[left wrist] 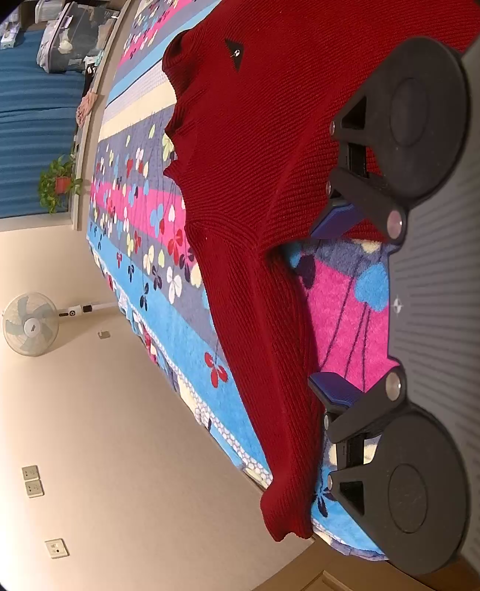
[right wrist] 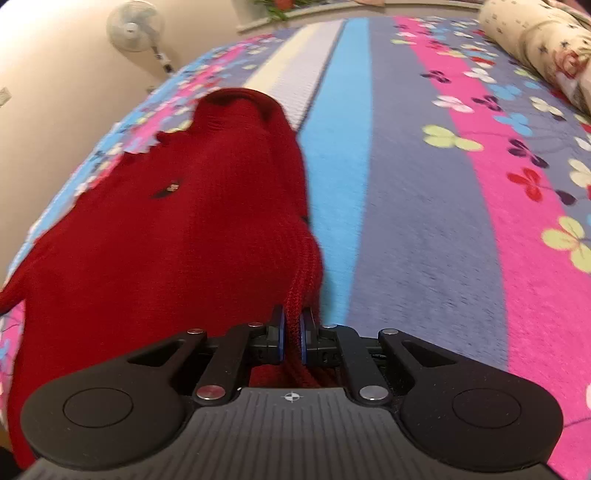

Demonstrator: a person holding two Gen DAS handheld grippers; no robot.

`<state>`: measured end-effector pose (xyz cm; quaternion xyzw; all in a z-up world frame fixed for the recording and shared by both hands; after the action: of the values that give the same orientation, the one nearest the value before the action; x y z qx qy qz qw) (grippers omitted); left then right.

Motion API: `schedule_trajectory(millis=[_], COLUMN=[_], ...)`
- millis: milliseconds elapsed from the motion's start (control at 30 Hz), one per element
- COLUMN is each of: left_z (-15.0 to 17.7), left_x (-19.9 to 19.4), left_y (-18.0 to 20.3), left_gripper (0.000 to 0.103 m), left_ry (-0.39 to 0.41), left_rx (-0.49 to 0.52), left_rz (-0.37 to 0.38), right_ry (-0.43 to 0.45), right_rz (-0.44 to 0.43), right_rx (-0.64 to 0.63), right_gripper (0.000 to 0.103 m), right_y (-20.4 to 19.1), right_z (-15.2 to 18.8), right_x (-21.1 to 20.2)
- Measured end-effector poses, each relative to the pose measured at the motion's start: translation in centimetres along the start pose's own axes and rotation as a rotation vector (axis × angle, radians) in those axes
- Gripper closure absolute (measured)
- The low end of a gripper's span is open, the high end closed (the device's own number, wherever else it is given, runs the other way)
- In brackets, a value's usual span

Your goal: Fold small clothes

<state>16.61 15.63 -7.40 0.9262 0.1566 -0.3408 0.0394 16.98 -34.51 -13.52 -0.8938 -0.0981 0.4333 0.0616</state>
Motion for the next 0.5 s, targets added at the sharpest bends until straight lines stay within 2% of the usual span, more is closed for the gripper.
schedule_trajectory(millis=[400,500], left_z=[0.1,0.1], left_x=[0.1,0.2], left_y=[0.5,0.5], left_gripper=[0.019,0.019], left_ry=[-0.007,-0.010], left_rx=[0.012,0.012], left_rz=[0.003,0.004], right_ry=[0.063,0.063], right_rz=[-0.200,-0.217], right_rx=[-0.091,-0.145], right_gripper=[0.096,0.096], right_y=[-5.0,-6.5], right_z=[-0.3,0.0], right_x=[-0.1,0.3])
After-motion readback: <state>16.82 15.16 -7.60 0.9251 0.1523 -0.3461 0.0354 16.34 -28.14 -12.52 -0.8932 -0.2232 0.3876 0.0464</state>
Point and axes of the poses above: each gripper's, at about its wrist camera, not at the fingertips, and x roughly the way its jaws point, y to its right, z to its underside, the point moved 6 cm from there along x, roughly the way its jaws point, and after that the axes turned 11 degrees about -x, right-handed, at the moved point
